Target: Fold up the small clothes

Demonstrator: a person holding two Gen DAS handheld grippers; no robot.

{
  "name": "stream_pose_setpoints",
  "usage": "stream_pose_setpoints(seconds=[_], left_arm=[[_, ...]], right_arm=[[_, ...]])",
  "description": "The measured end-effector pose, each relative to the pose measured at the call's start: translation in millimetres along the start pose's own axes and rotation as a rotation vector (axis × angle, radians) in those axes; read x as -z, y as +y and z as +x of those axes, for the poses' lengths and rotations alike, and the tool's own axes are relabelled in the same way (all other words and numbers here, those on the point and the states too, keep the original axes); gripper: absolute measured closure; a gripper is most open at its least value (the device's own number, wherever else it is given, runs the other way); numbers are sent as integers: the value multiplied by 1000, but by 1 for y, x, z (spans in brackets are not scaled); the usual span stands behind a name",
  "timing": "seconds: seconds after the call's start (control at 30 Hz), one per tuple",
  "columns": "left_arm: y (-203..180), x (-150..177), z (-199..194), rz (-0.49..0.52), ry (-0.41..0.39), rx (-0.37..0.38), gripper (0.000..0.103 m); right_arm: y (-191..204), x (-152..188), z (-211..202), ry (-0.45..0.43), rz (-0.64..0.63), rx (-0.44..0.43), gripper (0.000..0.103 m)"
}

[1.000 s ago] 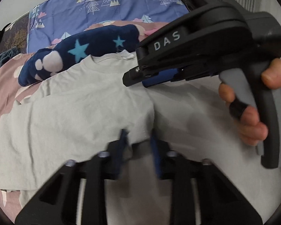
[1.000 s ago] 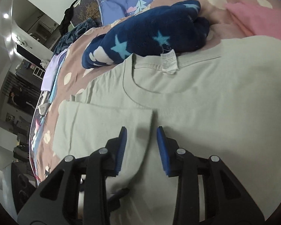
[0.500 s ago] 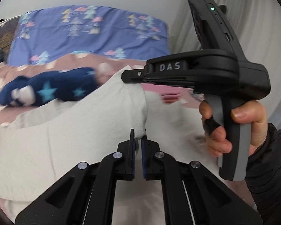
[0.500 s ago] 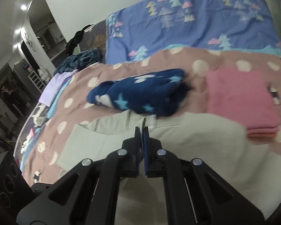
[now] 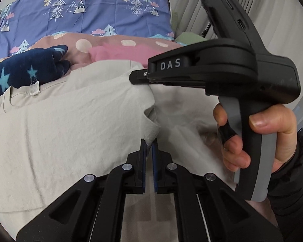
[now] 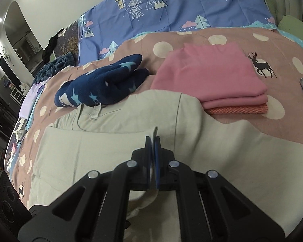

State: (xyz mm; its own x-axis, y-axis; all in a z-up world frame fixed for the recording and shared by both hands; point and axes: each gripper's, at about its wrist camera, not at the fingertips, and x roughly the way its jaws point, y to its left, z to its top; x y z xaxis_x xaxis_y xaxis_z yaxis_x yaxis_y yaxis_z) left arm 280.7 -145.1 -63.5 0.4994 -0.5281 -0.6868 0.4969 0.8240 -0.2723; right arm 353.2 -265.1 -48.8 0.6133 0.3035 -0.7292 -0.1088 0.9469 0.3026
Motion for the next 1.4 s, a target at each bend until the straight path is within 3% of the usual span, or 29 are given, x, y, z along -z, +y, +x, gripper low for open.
stream_pose_setpoints(seconds=[0.1, 0.13, 0.27, 0.4, 0.47, 0.5, 0.57, 0.6, 0.67, 0.73, 0.87, 1.03, 1.2, 1.3, 1.4], left_arm=[[8, 8, -13, -5, -5, -30, 65], [14, 14, -25, -12, -30, -40, 62], [53, 38, -73, -51, -81, -114, 58], [118, 69, -119, -123, -102, -348, 58], [160, 82, -143, -228, -106, -442, 58], [178, 89, -155, -280, -118, -501, 58], [213, 101, -178, -367, -138, -586, 58], [228, 102, -183, -406, -140, -581, 58], [251, 112, -192, -486, -138, -493, 58], [265, 115, -191, -529, -141, -420, 58], [280, 116, -177, -549, -127, -295, 58], [274, 115, -167, -503, -141, -281, 58], [264, 117, -166, -453, -125, -301, 66], [264, 119, -168, -451, -129, -304, 67], [267, 121, -169, -468, -136, -286, 68]], right_arm=[[-4, 7, -6, -21, -9, 70, 81], [-6, 10, -8, -17, -11, 55, 79], [-13, 33, -20, 24, 3, -27, 77], [4, 55, -37, 15, -79, -78, 77], [16, 63, -39, 21, -119, -109, 77], [23, 69, -32, 56, -146, -72, 77], [31, 75, -13, 143, -203, 75, 89], [36, 77, -9, 150, -234, 147, 93], [52, 70, -16, 127, -234, 170, 89], [72, 60, -27, 80, -224, 103, 85], [159, 34, -16, 73, -340, 19, 79], [258, 7, 33, 134, -412, -61, 79], [349, -5, 99, 182, -530, -34, 78], [385, -2, 135, 227, -586, -18, 65], [407, 2, 163, 240, -622, 21, 58]])
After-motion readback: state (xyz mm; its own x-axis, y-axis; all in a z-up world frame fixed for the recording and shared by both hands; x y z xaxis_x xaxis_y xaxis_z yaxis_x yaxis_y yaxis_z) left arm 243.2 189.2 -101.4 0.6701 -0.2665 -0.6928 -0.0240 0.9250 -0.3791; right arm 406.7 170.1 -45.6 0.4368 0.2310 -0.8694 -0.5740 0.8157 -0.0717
